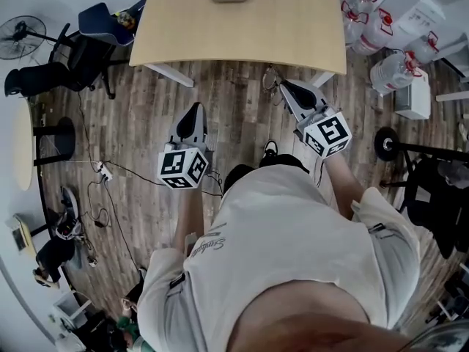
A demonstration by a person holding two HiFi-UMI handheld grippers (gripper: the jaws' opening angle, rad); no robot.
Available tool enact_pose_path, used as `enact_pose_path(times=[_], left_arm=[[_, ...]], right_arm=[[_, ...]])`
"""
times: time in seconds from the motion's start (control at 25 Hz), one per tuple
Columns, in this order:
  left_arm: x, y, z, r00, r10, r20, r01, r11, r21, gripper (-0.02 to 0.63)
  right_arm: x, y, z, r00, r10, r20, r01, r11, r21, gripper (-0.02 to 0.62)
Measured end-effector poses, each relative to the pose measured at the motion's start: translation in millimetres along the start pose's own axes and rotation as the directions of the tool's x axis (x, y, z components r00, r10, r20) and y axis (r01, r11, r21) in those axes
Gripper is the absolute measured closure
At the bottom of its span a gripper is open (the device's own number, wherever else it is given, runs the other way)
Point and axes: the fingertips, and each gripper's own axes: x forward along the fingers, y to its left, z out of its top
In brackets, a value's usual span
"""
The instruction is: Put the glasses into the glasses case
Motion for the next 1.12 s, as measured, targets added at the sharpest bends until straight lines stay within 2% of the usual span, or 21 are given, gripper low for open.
enact_pose_path(times=[0.28, 0.64, 0.8, 1.0, 1.12], left_arm=[[33.6, 18.8, -1.0, 0.999, 0.009, -0.038, -0.01, 1.0, -0.025, 0.589], [79.2, 78.6, 3.7, 0.998, -0.033, -0.049, 0.03, 0.998, -0.052, 0.589], [107.6, 110.4, 24.2, 0.996, -0.078, -0.042, 0.076, 0.996, -0.042, 0.589], [143.0, 155.6, 48.0, 0.99, -0.14, -0.034, 0.139, 0.99, -0.032, 0.589], [162.4, 176.9, 60.5, 0.983, -0.181, -0.034, 0.18, 0.983, -0.031, 0.589]], right_arm=[[21.5, -25.3, -7.5, 1.0, 0.009, -0.001, -0.009, 0.999, 0.031, 0.586], [88.5, -34.7, -13.2, 0.999, -0.024, -0.036, 0.025, 0.999, 0.029, 0.586], [124.6, -42.4, 3.2, 0.998, -0.061, -0.018, 0.062, 0.995, 0.072, 0.586], [178.4, -43.8, 28.8, 0.995, -0.096, 0.003, 0.096, 0.995, 0.011, 0.586], [201.9, -46.4, 42.6, 0.989, -0.148, 0.015, 0.148, 0.989, -0.001, 0.586]])
